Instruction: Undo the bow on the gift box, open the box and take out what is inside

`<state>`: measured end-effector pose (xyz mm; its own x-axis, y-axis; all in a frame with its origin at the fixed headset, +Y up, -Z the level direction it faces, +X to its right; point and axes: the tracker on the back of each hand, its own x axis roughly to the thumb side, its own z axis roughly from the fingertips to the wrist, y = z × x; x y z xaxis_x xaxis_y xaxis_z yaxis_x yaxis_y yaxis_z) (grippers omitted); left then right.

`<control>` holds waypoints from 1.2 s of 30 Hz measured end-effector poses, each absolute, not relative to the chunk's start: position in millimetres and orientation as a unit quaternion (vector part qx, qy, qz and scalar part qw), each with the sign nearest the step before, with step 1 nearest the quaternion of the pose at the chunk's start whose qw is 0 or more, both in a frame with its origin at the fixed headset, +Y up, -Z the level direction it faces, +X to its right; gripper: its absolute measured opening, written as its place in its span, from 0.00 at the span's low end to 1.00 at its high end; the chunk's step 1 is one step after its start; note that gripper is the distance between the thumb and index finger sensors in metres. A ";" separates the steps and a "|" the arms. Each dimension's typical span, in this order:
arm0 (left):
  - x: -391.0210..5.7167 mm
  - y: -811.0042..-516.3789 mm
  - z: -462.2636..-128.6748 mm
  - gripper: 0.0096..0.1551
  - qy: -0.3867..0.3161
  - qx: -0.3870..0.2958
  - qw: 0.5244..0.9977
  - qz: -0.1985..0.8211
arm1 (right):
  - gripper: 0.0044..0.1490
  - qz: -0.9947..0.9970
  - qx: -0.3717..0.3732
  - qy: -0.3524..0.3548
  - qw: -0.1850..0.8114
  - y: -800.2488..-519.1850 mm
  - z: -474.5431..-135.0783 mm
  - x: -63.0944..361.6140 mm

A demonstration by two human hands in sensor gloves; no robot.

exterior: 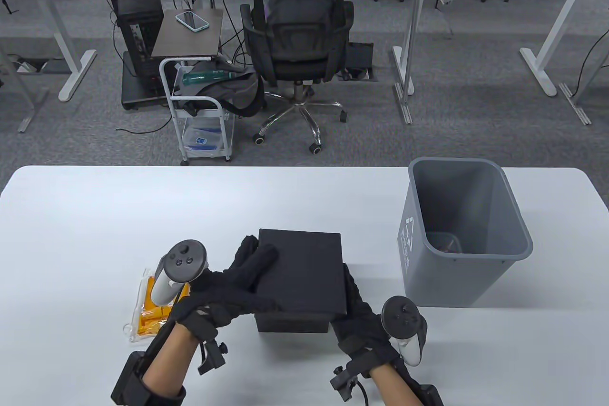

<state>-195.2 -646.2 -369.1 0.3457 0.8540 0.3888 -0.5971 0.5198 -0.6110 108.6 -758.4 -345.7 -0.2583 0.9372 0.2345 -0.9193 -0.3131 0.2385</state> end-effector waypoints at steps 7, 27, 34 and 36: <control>-198.4 -653.6 -364.2 0.73 -0.354 -0.180 0.835 0.380 | 0.43 0.791 0.178 0.029 0.585 -758.6 -346.6 108.6; -193.2 -681.1 -360.2 0.51 -0.275 -0.014 0.921 0.275 | 0.47 0.773 0.192 0.049 0.603 -768.5 -350.3 115.4; -198.5 -700.7 -366.2 0.50 -0.277 -0.052 0.908 0.310 | 0.48 0.784 0.197 0.052 0.586 -770.0 -348.8 114.1; -196.7 -704.0 -365.0 0.50 -0.277 -0.047 0.917 0.284 | 0.48 0.787 0.196 0.056 0.582 -770.5 -348.4 113.8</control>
